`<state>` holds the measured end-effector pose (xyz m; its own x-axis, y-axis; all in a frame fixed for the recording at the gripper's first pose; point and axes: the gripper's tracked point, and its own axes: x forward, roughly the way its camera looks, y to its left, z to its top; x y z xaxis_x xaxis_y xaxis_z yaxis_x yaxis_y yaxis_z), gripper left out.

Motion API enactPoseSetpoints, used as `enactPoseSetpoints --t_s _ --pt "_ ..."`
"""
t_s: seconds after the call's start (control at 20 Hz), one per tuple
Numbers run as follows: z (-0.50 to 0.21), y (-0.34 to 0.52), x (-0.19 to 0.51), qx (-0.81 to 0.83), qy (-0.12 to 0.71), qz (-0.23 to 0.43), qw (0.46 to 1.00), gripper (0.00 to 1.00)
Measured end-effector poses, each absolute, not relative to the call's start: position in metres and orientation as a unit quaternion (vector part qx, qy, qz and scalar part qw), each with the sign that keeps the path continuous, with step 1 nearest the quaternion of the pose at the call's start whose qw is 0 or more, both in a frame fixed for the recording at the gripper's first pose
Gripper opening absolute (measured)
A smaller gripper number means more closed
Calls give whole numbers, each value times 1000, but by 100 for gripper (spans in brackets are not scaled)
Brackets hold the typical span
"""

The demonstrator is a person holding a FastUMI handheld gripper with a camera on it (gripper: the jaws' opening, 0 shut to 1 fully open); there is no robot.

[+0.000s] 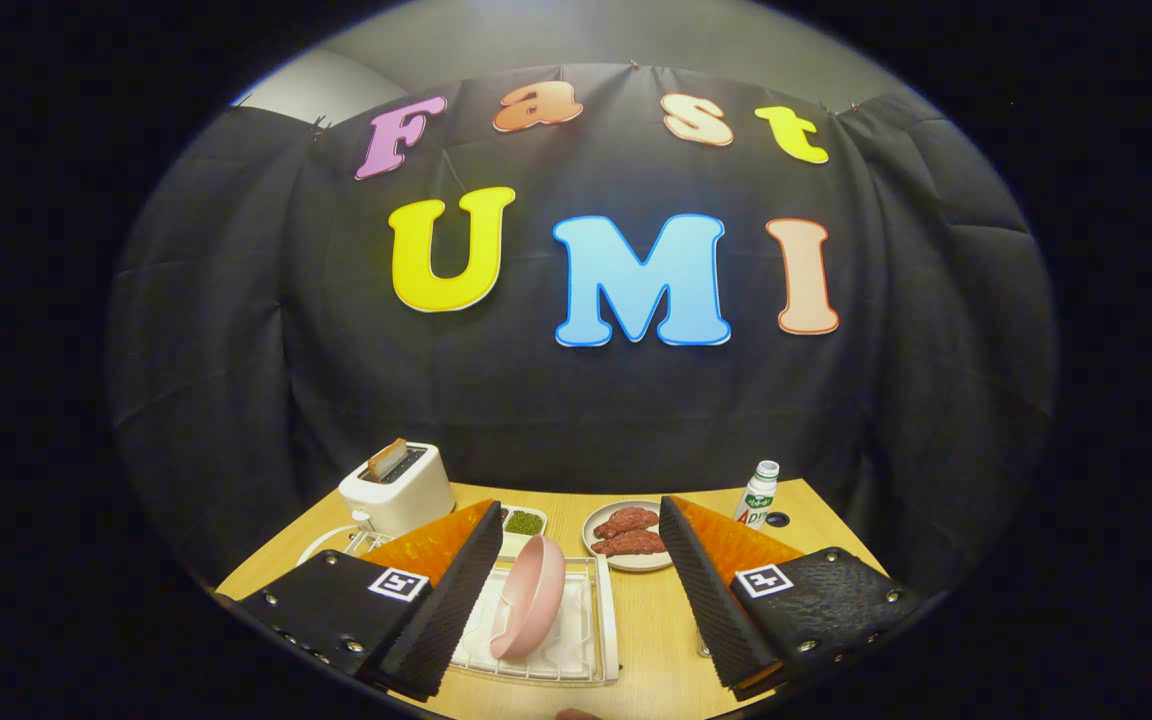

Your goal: Take the plate from the dish rack, then take the spoon from the basket and place it into the plate.

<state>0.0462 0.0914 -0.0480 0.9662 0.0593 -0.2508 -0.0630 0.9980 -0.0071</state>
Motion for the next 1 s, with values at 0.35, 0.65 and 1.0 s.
enactPoseSetpoints --t_s 0.35,0.65,1.0 --pt "-105 107 76 -18 217 -11 976 89" --pt "-159 103 95 -56 294 -77 951 87" --pt "-204 95 102 -110 360 -160 912 37"
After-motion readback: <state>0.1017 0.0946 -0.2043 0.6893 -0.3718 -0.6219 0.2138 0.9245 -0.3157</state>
